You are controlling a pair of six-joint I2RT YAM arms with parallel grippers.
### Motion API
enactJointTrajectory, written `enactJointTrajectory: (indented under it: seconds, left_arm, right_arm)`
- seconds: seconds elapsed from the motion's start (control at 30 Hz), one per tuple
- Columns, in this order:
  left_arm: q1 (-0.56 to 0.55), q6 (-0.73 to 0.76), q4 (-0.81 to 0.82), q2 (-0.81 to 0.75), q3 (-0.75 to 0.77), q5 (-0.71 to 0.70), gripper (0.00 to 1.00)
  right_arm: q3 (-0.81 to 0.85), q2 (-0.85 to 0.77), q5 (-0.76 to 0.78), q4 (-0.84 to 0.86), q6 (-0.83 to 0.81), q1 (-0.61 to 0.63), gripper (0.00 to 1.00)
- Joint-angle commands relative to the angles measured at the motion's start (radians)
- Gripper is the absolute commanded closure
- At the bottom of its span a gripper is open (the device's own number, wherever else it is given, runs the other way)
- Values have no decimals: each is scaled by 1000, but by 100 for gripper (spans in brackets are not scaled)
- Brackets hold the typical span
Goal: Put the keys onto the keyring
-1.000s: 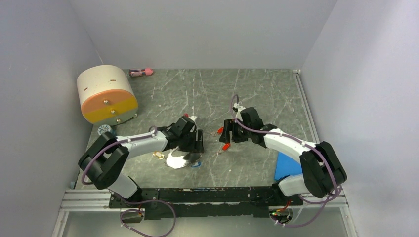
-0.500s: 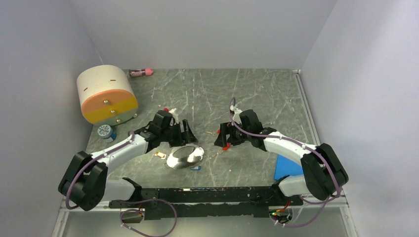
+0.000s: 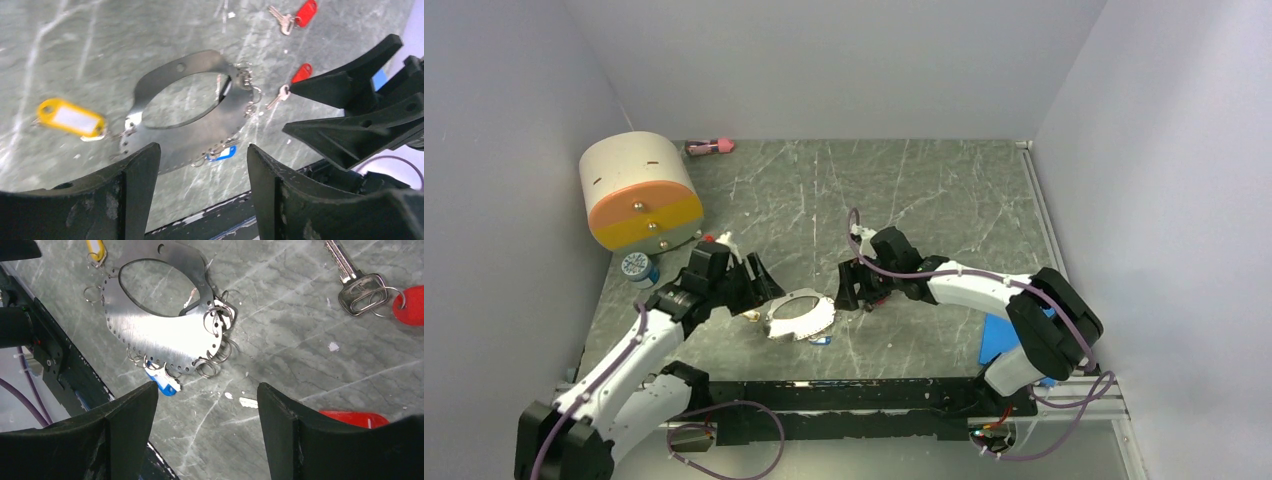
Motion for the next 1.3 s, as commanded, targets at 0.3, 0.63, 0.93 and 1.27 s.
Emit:
enactJointTrajectory:
  seconds: [0.3,0.63,0.93,1.27]
  left_arm:
    - [3,-145,-249,-226,-50,-179,34]
    - [3,-25,-300,-222,77,-254,33]
    - [4,119,-372,-135,264,-298,30]
    - [128,269,-392,61,369,-182,28]
  right_arm:
    - [125,22,80,-3,-52,100,27]
    - [139,25,70,51,-109,170,22]
    - [203,99,122,3,-141,229,23]
    - [242,140,170,-39,-122,252,25]
